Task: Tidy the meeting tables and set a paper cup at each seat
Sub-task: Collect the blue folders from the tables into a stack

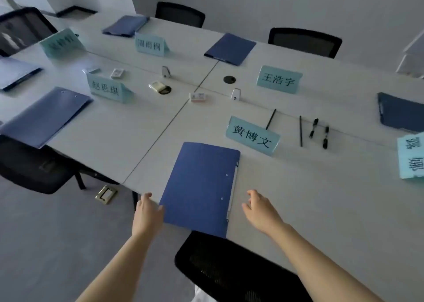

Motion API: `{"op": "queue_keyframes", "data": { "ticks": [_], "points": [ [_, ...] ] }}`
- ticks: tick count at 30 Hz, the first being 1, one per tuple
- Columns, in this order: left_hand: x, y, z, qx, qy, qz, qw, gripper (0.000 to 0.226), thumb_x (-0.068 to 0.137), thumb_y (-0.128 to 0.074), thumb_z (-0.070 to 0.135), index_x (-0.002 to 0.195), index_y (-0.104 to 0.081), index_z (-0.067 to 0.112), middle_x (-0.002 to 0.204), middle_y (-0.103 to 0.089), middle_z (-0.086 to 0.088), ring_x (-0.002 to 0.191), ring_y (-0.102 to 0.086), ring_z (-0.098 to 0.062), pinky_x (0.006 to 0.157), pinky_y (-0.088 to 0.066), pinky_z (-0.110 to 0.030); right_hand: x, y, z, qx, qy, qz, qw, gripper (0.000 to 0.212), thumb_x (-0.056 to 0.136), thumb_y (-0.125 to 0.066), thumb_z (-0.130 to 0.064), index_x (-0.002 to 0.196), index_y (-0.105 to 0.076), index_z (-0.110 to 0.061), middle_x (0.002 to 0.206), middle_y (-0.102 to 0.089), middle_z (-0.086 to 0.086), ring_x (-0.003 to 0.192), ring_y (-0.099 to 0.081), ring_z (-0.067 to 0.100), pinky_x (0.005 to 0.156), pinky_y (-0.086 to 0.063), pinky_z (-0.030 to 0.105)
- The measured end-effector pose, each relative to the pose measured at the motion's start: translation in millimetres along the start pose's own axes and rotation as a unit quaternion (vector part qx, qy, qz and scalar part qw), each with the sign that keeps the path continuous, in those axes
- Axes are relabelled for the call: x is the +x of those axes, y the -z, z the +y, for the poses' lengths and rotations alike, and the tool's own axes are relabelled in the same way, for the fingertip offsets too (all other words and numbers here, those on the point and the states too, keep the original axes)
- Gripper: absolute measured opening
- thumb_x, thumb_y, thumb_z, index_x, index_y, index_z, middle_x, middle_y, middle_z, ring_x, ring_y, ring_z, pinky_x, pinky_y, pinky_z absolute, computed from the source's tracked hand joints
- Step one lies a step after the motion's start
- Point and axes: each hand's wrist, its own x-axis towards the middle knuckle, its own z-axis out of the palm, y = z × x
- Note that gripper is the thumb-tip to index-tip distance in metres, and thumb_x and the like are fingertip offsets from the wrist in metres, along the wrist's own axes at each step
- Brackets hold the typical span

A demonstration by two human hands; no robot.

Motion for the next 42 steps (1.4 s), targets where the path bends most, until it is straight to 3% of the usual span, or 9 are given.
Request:
{"op": "queue_keyframes", "data": {
  "ticks": [3, 6, 13, 15, 18, 22, 26, 30, 42],
  "points": [
    [24, 0, -13, -0.05, 0.066, -0.014, 0.996, 0.047, 0.088, -0.055, 0.016, 0.132, -0.041, 0.007, 0.124, -0.051, -0.013, 0.096, -0.052, -0.029, 0.072, -0.04, -0.034, 14, -26, -7, 0.101, -0.084, -0.016, 0.991, 0.046, 0.096, -0.05, -0.026, 0.136, -0.042, -0.006, 0.126, -0.059, 0.012, 0.118, -0.053, 0.029, 0.096, -0.041, 0.03],
    [40, -7, -21, -0.063, 0.095, -0.044, 0.992, 0.052, 0.09, -0.056, 0.019, 0.137, -0.039, 0.005, 0.131, -0.052, -0.014, 0.11, -0.053, -0.033, 0.08, -0.044, -0.037, 24, -45, -16, 0.157, -0.151, -0.03, 0.976, 0.043, 0.094, -0.053, -0.026, 0.131, -0.048, -0.005, 0.125, -0.06, 0.012, 0.113, -0.056, 0.028, 0.091, -0.041, 0.027],
    [55, -32, -15, -0.095, 0.127, -0.075, 0.984, 0.05, 0.094, -0.054, 0.018, 0.141, -0.039, 0.007, 0.136, -0.053, -0.011, 0.115, -0.052, -0.03, 0.083, -0.042, -0.035, 53, -71, -15, 0.318, -0.238, -0.025, 0.917, 0.024, 0.084, -0.059, -0.022, 0.1, -0.064, -0.005, 0.088, -0.06, 0.011, 0.084, -0.059, 0.026, 0.092, -0.05, 0.05],
    [54, -34, -14, -0.095, 0.129, -0.068, 0.985, 0.047, 0.095, -0.053, 0.019, 0.138, -0.041, 0.008, 0.134, -0.054, -0.01, 0.104, -0.051, -0.025, 0.081, -0.042, -0.034, 56, -70, -18, 0.349, -0.249, -0.022, 0.903, 0.007, 0.083, -0.059, -0.018, 0.078, -0.058, -0.012, 0.076, -0.054, 0.01, 0.071, -0.051, 0.023, 0.079, -0.053, 0.044],
    [56, -34, -12, -0.082, 0.138, -0.068, 0.985, 0.041, 0.095, -0.05, 0.019, 0.133, -0.046, 0.007, 0.128, -0.056, -0.01, 0.096, -0.049, -0.024, 0.076, -0.041, -0.036, 60, -69, -19, 0.376, -0.264, -0.025, 0.888, 0.018, 0.081, -0.061, -0.015, 0.067, -0.05, -0.014, 0.063, -0.046, 0.006, 0.065, -0.045, 0.022, 0.066, -0.04, 0.033],
    [54, -32, -11, -0.087, 0.147, -0.095, 0.981, 0.034, 0.094, -0.053, 0.023, 0.121, -0.053, 0.003, 0.113, -0.059, -0.012, 0.093, -0.053, -0.027, 0.071, -0.041, -0.036, 61, -70, -17, 0.424, -0.275, -0.041, 0.862, 0.016, 0.078, -0.069, -0.02, 0.083, -0.058, -0.008, 0.082, -0.063, 0.005, 0.08, -0.062, 0.026, 0.083, -0.054, 0.04],
    [46, -31, -10, -0.137, 0.159, -0.103, 0.972, 0.026, 0.094, -0.06, 0.022, 0.114, -0.056, 0.006, 0.111, -0.061, -0.011, 0.093, -0.056, -0.027, 0.074, -0.041, -0.036, 56, -64, -19, 0.462, -0.256, -0.055, 0.848, 0.016, 0.083, -0.069, -0.019, 0.086, -0.059, -0.006, 0.078, -0.065, 0.006, 0.068, -0.062, 0.022, 0.06, -0.048, 0.027],
    [27, -28, -7, -0.207, 0.16, -0.1, 0.96, 0.027, 0.093, -0.062, 0.017, 0.115, -0.056, 0.004, 0.111, -0.062, -0.011, 0.095, -0.059, -0.027, 0.075, -0.045, -0.037, 47, -55, -17, 0.505, -0.218, -0.061, 0.833, 0.031, 0.084, -0.07, -0.016, 0.11, -0.057, -0.006, 0.106, -0.069, 0.009, 0.092, -0.068, 0.028, 0.075, -0.056, 0.039],
    [-79, 2, -8, -0.355, 0.16, -0.067, 0.919, 0.011, 0.089, -0.067, 0.014, 0.1, -0.066, 0.012, 0.105, -0.07, -0.01, 0.099, -0.066, -0.031, 0.09, -0.055, -0.049, -13, -4, -9, 0.523, -0.066, -0.047, 0.849, 0.023, 0.082, -0.07, -0.005, 0.102, -0.061, -0.011, 0.106, -0.072, 0.01, 0.091, -0.07, 0.031, 0.08, -0.057, 0.044]
  ]
}}
